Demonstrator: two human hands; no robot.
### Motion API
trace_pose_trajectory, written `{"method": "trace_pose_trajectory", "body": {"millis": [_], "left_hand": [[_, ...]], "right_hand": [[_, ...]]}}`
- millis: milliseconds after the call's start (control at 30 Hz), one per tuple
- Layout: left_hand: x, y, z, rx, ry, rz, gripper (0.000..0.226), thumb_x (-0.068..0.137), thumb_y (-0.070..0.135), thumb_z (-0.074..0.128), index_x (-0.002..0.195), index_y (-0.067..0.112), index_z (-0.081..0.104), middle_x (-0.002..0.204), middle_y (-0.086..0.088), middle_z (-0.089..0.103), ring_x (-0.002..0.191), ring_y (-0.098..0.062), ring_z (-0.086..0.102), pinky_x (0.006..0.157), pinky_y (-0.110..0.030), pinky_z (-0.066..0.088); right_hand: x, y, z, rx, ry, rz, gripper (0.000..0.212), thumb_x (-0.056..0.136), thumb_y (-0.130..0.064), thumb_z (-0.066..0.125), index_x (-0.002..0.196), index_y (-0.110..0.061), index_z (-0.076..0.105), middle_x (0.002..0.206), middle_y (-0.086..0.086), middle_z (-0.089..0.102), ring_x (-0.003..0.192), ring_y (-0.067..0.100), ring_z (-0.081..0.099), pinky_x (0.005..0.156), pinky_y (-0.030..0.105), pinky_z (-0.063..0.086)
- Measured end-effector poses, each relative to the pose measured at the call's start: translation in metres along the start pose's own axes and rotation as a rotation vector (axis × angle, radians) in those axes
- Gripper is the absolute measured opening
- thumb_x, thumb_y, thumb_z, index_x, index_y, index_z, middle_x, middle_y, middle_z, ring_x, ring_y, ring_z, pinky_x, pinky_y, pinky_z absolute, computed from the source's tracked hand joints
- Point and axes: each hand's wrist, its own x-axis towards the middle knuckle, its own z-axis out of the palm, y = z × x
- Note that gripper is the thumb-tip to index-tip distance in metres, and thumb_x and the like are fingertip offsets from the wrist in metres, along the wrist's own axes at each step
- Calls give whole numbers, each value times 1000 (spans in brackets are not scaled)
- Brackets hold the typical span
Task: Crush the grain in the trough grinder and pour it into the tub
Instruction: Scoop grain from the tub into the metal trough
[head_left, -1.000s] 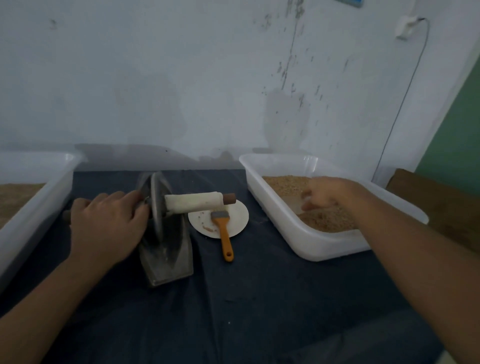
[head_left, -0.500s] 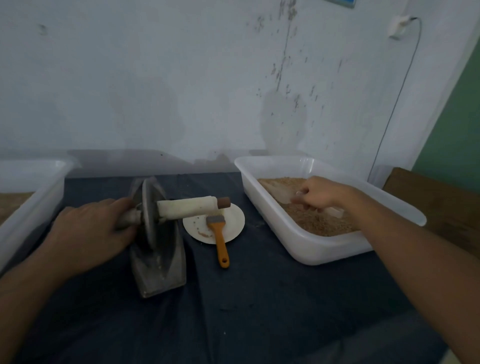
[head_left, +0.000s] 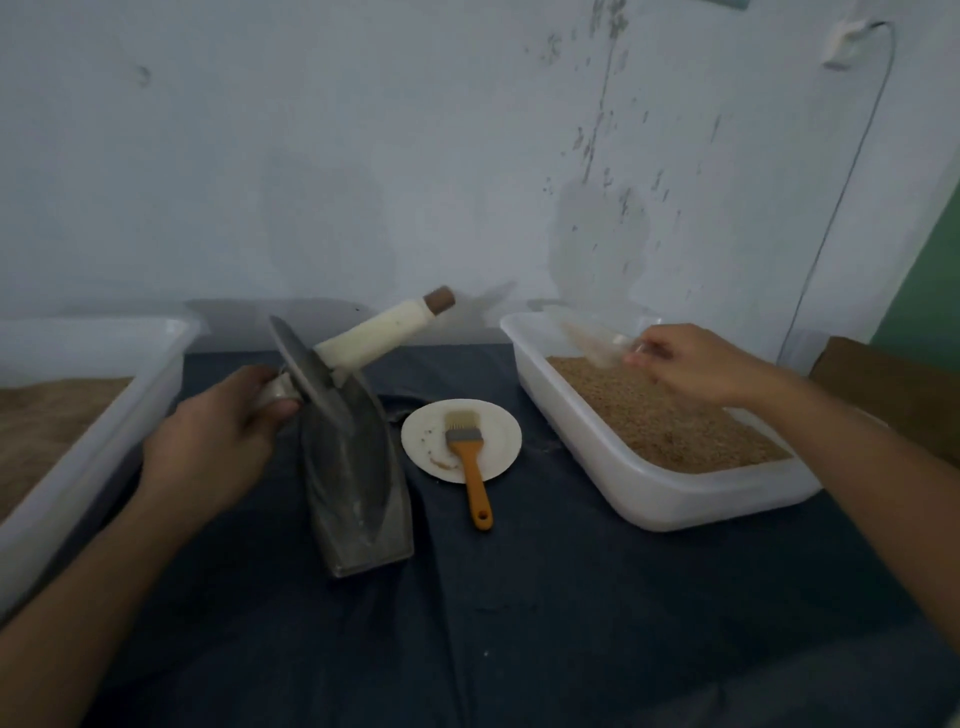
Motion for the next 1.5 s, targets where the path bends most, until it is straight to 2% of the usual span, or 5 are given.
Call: {"method": "trace_pose_trajectory", "body": {"millis": [433, 600, 933, 1200, 1500], "left_hand": [[-6, 6, -3, -188, 129, -137, 19, 102, 45, 54, 119, 37, 56, 105, 2, 70, 100, -28, 66, 88, -50, 55], [-5, 4, -1, -214, 137, -160, 18, 102, 44, 56, 120, 41, 54, 102, 8, 68, 98, -24, 66, 90, -51, 54], [-5, 1, 2, -96, 190, -143, 17, 101, 44, 59, 117, 41, 54, 90, 16, 60, 96, -24, 66, 86, -45, 49], [-5, 0, 5, -170, 207, -181, 19, 101, 44, 57, 120, 42, 53, 91, 20, 56, 101, -23, 65, 95, -52, 50], [-6, -1, 5, -303, 220, -160, 18, 101, 45, 57, 107, 57, 44, 92, 22, 62, 95, -21, 65, 87, -53, 55]], "right_hand": [[24, -125, 41, -77, -320, -403, 8, 99, -45, 63, 105, -42, 66, 104, -21, 66, 98, -4, 62, 89, 27, 50], [30, -164, 62, -330, -334, -473, 17, 98, -52, 61, 109, -40, 63, 93, -21, 58, 86, -1, 55, 67, 27, 39], [-5, -231, 56, -850, -41, -674, 14, 95, -49, 66, 92, -35, 63, 83, -10, 61, 79, 14, 59, 71, 34, 41], [-38, -245, 76, -1232, 267, -825, 27, 86, 10, 49, 84, -16, 55, 72, 1, 41, 71, 21, 38, 65, 38, 25], [-36, -226, 73, -908, 117, -612, 9, 93, -35, 61, 88, -28, 63, 75, -8, 55, 57, 13, 43, 48, 31, 19]]}}
